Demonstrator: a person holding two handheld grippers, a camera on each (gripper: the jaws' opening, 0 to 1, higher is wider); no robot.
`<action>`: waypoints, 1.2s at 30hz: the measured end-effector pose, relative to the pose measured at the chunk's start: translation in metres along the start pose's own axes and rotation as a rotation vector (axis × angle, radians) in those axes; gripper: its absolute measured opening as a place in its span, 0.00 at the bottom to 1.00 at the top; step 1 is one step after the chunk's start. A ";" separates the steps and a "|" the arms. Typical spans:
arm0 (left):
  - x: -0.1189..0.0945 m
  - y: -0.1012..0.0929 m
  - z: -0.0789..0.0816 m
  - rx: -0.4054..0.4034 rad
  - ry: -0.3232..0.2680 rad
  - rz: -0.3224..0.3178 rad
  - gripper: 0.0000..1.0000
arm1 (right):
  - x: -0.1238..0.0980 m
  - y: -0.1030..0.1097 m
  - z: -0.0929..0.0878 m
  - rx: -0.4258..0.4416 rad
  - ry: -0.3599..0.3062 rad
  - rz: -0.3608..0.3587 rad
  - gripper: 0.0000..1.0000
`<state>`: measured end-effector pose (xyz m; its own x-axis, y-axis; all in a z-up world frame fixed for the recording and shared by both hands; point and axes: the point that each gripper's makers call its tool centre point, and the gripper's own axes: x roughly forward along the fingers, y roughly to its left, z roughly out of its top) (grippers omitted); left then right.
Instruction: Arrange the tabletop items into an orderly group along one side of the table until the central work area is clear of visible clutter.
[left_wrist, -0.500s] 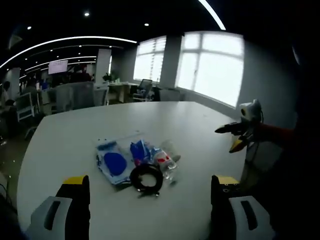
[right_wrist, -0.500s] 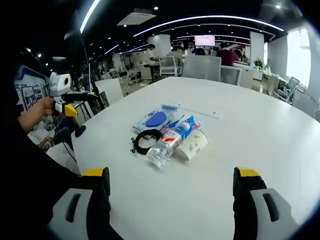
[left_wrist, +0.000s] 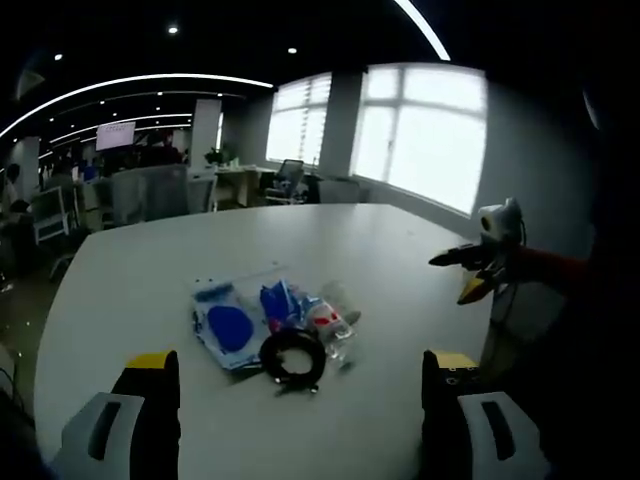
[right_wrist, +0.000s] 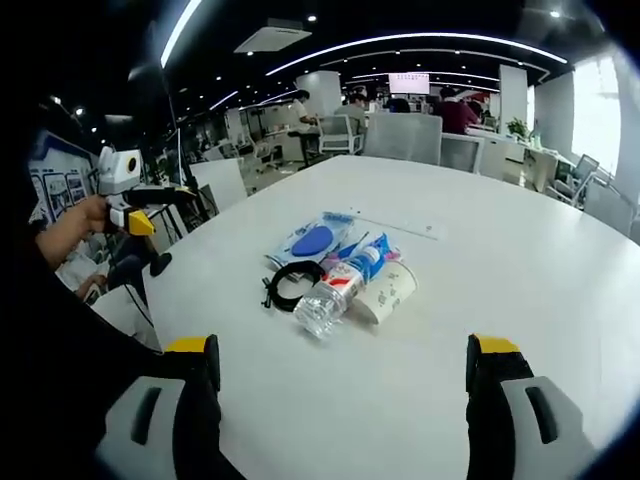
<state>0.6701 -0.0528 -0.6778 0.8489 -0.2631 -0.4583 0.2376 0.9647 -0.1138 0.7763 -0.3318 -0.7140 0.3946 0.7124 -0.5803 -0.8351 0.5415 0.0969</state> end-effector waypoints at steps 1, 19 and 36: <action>0.000 0.000 0.000 0.000 -0.001 0.002 1.00 | 0.000 0.000 0.000 -0.001 0.002 0.000 0.99; -0.002 0.001 -0.001 -0.005 -0.004 0.015 1.00 | -0.002 0.000 0.002 -0.005 -0.007 -0.004 0.99; -0.002 0.004 -0.003 0.000 0.005 0.019 1.00 | -0.005 0.000 0.003 0.016 -0.024 -0.023 0.99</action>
<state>0.6678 -0.0483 -0.6800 0.8510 -0.2443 -0.4648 0.2213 0.9696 -0.1045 0.7754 -0.3341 -0.7082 0.4225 0.7102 -0.5631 -0.8197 0.5645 0.0969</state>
